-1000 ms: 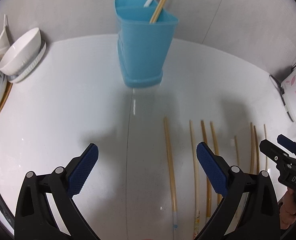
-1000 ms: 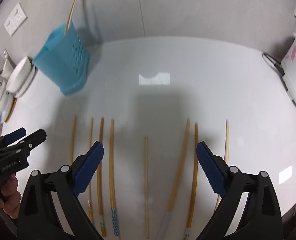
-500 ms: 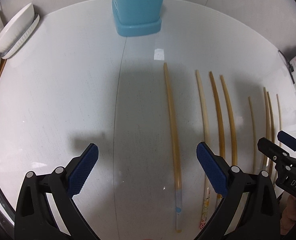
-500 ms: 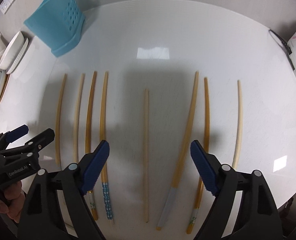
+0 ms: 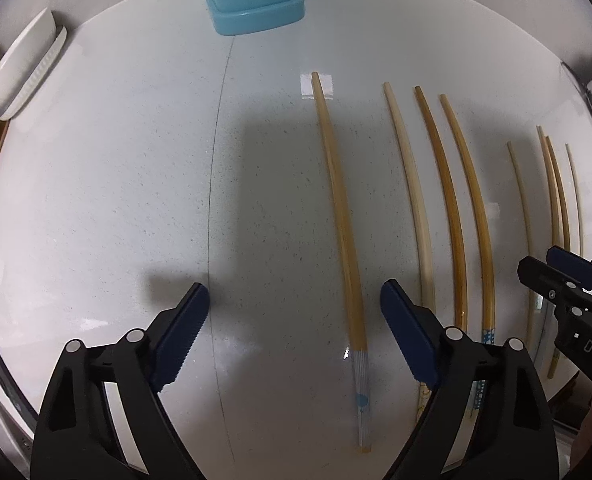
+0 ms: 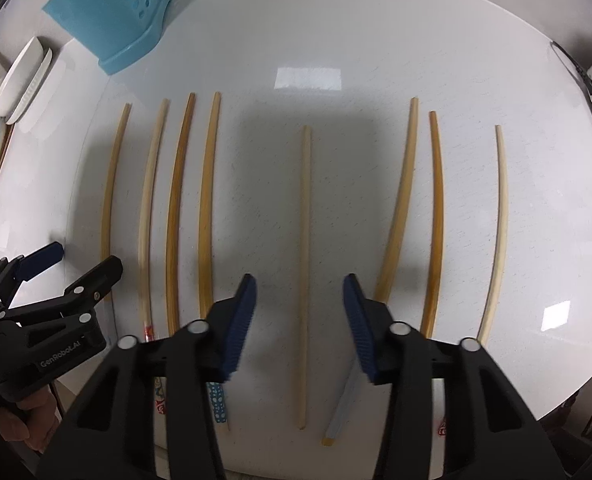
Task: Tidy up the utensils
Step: 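Close the left gripper on a chopstick while the right grasps a plain chopstick, then lift both held chopsticks and carry them toward the blue holder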
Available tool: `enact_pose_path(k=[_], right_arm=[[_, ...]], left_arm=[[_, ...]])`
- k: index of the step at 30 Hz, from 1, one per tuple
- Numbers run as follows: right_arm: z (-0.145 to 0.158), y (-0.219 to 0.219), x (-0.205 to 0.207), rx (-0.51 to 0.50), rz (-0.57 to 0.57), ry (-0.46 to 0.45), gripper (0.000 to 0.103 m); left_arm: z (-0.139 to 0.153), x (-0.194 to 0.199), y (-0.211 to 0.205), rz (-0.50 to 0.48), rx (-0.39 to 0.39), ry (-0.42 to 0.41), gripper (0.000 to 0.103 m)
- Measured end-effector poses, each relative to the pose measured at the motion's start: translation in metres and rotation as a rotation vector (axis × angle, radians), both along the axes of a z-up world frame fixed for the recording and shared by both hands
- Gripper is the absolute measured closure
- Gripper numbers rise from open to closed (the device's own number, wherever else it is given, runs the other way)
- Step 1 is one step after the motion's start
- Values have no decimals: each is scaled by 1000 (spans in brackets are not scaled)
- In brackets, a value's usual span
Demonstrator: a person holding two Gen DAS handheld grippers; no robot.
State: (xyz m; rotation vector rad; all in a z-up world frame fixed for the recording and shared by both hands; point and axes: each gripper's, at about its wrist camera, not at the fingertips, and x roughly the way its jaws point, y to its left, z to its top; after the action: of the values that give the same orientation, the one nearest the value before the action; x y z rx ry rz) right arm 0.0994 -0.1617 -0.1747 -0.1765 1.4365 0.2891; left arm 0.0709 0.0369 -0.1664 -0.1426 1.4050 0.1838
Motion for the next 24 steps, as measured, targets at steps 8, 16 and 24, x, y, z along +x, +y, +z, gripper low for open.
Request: enact_pose_path(k=[8, 16, 24], right_arm=[[-6, 12, 4, -9, 10, 29, 84], [-6, 20, 8, -42, 22, 29, 100], [0, 20, 11, -27, 12, 17, 100]], left_arm=[[7, 4, -6, -10, -6, 20, 63], [5, 4, -9, 3, -41, 27, 96], [7, 3, -9, -4, -40, 7, 96]])
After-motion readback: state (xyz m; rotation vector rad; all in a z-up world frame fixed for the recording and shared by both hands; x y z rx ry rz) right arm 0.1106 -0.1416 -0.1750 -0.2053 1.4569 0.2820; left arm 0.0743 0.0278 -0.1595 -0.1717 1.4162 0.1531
